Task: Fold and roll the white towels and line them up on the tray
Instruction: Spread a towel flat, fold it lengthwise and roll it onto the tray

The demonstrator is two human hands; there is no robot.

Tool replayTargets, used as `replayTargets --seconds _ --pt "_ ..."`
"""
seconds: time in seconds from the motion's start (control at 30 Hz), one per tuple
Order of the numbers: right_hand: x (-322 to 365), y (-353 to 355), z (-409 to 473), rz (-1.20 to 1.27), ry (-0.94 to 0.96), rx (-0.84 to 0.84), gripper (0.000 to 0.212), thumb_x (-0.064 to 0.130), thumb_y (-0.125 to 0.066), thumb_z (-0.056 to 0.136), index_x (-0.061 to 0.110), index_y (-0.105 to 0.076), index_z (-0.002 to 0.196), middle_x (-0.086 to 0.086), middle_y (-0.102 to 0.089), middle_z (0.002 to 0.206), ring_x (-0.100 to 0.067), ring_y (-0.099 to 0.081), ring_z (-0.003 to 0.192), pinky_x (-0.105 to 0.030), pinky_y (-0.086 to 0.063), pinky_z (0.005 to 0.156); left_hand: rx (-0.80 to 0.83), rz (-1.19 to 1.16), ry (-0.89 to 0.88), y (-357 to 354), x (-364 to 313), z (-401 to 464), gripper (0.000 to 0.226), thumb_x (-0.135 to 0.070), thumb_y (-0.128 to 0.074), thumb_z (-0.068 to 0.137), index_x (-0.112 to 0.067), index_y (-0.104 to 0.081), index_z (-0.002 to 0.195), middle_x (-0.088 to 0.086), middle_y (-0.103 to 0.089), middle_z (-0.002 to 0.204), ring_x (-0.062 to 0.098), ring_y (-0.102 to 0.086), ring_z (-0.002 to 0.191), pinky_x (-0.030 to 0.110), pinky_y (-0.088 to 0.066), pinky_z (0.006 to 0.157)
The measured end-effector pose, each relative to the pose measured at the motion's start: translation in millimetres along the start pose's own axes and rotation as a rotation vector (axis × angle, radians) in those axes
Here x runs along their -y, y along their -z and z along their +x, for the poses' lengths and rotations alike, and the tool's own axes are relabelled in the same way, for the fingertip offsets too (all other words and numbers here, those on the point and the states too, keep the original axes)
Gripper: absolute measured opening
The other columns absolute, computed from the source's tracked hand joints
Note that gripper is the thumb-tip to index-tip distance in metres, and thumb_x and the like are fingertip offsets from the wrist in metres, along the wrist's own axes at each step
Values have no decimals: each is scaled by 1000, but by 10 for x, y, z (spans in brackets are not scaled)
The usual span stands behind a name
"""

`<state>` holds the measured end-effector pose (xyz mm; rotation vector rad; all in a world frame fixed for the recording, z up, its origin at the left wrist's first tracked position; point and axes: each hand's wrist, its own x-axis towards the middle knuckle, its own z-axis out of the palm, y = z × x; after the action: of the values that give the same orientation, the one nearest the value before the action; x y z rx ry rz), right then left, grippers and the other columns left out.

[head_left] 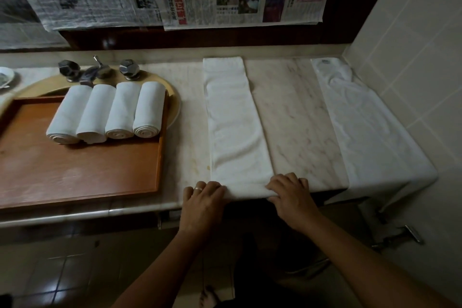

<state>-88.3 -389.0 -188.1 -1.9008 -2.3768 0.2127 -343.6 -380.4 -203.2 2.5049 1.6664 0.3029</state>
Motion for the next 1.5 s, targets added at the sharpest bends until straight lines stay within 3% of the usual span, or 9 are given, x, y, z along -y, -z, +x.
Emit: replayTargets --seconds 0.2,0.3,0.43,0.73,0.87,0.97,1.2,1.33,1.5 --pt "-41 335 275 319 -237 284 22 39 -50 100 34 -62 117 13 -57 114 -13 -43 113 -41 -29 102 151 -177 119 155 68 169 21 -46 -49 99 -38 -62 114 -11 -54 117 19 -43 111 38 -29 86" --pt "-40 371 404 409 -360 282 19 44 -59 92 29 -67 100 8 -67 102 -15 -57 97 -43 -32 102 226 -244 198 243 85 312 24 -52 -43 101 -37 -60 93 -12 -60 102 17 -50 107 38 -23 80" --pt "14 335 503 364 -508 235 26 51 -64 84 28 -56 93 10 -63 94 -17 -56 94 -40 -28 92 187 -243 310 255 84 398 31 -63 -46 96 -39 -63 105 -11 -69 103 15 -55 108 38 -20 83" --pt "35 -39 91 -142 28 -224 9 18 -56 81 23 -62 85 4 -60 98 -26 -52 88 -36 -24 72 -147 60 -145 38 124 226 13 -34 -61 89 -24 -68 92 -2 -66 93 26 -61 81 39 -40 72" --pt "-6 -132 -91 -84 -8 -183 39 40 -74 78 20 -66 110 4 -60 118 -24 -55 97 -38 -30 77 -105 110 -185 -37 156 52 33 -41 -58 86 -18 -63 109 4 -66 112 28 -64 84 41 -45 72" --pt "-10 -105 -24 61 -110 -112 36 40 -79 76 24 -66 107 10 -59 112 -20 -53 97 -35 -30 76 -39 76 -132 0 133 101 38 -28 -80 76 -19 -64 109 3 -67 111 27 -66 86 39 -44 73" --pt "-113 311 323 505 -366 172 21 43 -67 90 27 -67 102 20 -53 85 -14 -53 101 -39 -38 100 160 -107 116 187 127 347 33 -55 -41 99 -37 -58 120 -11 -50 122 22 -41 118 41 -29 89" --pt "-183 337 554 492 -460 282 30 57 -64 86 27 -64 83 12 -65 82 -13 -62 86 -42 -43 97 305 -189 195 246 137 518 37 -55 -37 101 -32 -63 110 -6 -60 111 21 -46 116 42 -22 85" --pt "-114 255 677 219 -461 127 30 57 -62 85 27 -55 85 11 -60 93 -17 -53 94 -40 -34 88 102 -179 310 283 127 595 31 -61 -53 92 -35 -63 104 -13 -63 100 15 -51 105 40 -25 83"
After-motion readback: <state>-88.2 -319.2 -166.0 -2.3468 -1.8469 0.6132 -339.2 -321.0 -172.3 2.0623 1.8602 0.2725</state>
